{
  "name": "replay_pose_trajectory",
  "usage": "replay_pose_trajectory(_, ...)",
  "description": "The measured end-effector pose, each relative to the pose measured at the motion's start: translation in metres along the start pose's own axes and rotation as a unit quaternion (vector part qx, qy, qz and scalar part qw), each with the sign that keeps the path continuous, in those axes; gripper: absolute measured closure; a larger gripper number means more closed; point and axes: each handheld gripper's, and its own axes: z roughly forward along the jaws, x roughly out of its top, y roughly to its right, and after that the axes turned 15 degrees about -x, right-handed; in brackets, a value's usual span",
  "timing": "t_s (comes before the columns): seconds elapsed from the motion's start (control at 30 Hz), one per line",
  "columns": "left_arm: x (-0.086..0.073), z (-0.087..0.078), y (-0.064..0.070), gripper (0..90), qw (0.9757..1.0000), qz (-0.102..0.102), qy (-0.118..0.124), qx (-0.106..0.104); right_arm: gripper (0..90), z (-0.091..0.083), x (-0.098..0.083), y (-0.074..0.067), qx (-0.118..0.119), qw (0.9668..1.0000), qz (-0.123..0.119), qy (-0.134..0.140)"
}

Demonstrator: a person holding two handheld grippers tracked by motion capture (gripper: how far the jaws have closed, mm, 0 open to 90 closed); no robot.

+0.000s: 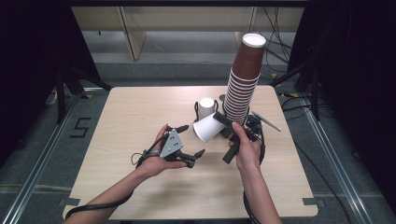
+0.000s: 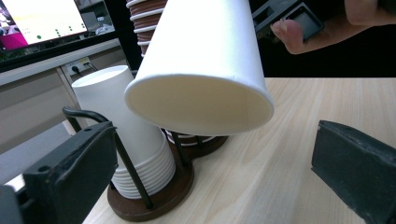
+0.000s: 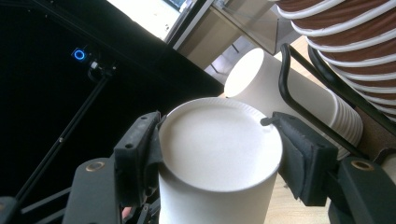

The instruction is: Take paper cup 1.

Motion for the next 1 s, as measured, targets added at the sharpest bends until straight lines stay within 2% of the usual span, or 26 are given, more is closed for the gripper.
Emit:
replay_pose_trajectory(0.13, 0.002, 0.003, 0.000, 0.0, 1.0000, 0.002, -0.002, -0.003, 36.4, -0.001, 0.000, 0.001, -0.006, 1.0000, -0.001, 0.002)
replay_pose_trajectory(0.2, 0.003, 0.005, -0.001, 0.0, 1.0000, 0.001, 0.001, -0.002, 36.4, -0.001, 0.000, 0.001, 0.000, 1.0000, 0.000, 0.002)
replay_pose_trajectory(0.23, 0.003, 0.006, -0.002, 0.0, 1.0000, 0.002, 0.001, -0.001, 36.4, -0.002, 0.000, 0.001, -0.012, 0.9999, -0.001, 0.001)
replay_pose_trajectory(0.27, 0.004, 0.006, -0.002, 0.0, 1.0000, 0.003, -0.001, -0.001, 36.4, -0.001, -0.001, 0.002, -0.001, 1.0000, -0.001, 0.001)
replay_pose_trajectory(0.3, 0.004, 0.007, -0.003, 0.0, 1.0000, 0.003, -0.001, 0.000, 36.4, -0.001, -0.001, 0.002, -0.003, 1.0000, 0.001, -0.001)
replay_pose_trajectory(0.33, 0.004, 0.008, -0.003, 0.0, 1.0000, 0.004, 0.000, -0.001, 36.4, -0.002, -0.001, 0.000, -0.010, 0.9998, 0.014, -0.011)
replay_pose_trajectory(0.37, 0.004, 0.008, -0.004, 0.0, 1.0000, 0.004, -0.001, -0.001, 36.4, -0.001, -0.002, 0.001, -0.001, 0.9999, 0.008, -0.007)
replay_pose_trajectory(0.6, 0.005, 0.010, -0.006, 0.0, 1.0000, 0.006, -0.004, -0.004, 36.4, 0.000, -0.003, 0.006, 0.000, 1.0000, 0.002, -0.002)
replay_pose_trajectory(0.67, 0.005, 0.011, -0.006, 0.0, 1.0000, 0.006, -0.003, -0.003, 36.4, -0.001, -0.003, 0.005, -0.016, 0.9999, 0.001, -0.007)
replay_pose_trajectory(0.7, 0.005, 0.011, -0.006, 0.0, 1.0000, 0.007, -0.004, -0.003, 36.4, -0.001, -0.003, 0.005, -0.008, 0.9998, 0.010, -0.013)
replay_pose_trajectory(0.77, 0.005, 0.012, -0.006, 0.0, 0.9999, 0.009, -0.004, -0.004, 36.4, 0.000, -0.004, 0.005, -0.005, 0.9999, 0.008, -0.011)
replay_pose_trajectory(0.8, 0.005, 0.012, -0.006, 0.0, 0.9999, 0.008, -0.004, -0.005, 36.4, 0.000, -0.004, 0.006, -0.017, 0.9998, -0.002, -0.008)
replay_pose_trajectory(0.83, 0.005, 0.013, -0.007, 0.0, 0.9999, 0.009, -0.004, -0.005, 36.4, 0.001, -0.004, 0.006, 0.002, 1.0000, 0.004, -0.008)
replay_pose_trajectory(0.87, 0.005, 0.013, -0.007, 0.0, 0.9999, 0.009, -0.005, -0.005, 36.4, 0.001, -0.004, 0.006, -0.017, 0.9998, 0.002, -0.010)
replay_pose_trajectory(0.9, 0.005, 0.013, -0.007, 0.0, 0.9999, 0.010, -0.005, -0.006, 36.5, 0.001, -0.004, 0.006, -0.018, 0.9998, 0.002, -0.011)
replay_pose_trajectory(0.93, 0.005, 0.013, -0.007, 0.0, 0.9999, 0.011, -0.005, -0.006, 36.4, 0.001, -0.004, 0.006, -0.016, 0.9998, 0.003, -0.011)
replay_pose_trajectory(0.97, 0.005, 0.013, -0.008, 0.0, 0.9999, 0.012, -0.005, -0.005, 36.5, 0.001, -0.005, 0.005, -0.008, 0.9998, 0.015, -0.013)
replay_pose_trajectory(1.0, 0.005, 0.013, -0.008, 0.0, 0.9999, 0.013, -0.005, -0.005, 36.5, 0.001, -0.005, 0.005, 0.001, 0.9998, 0.014, -0.013)
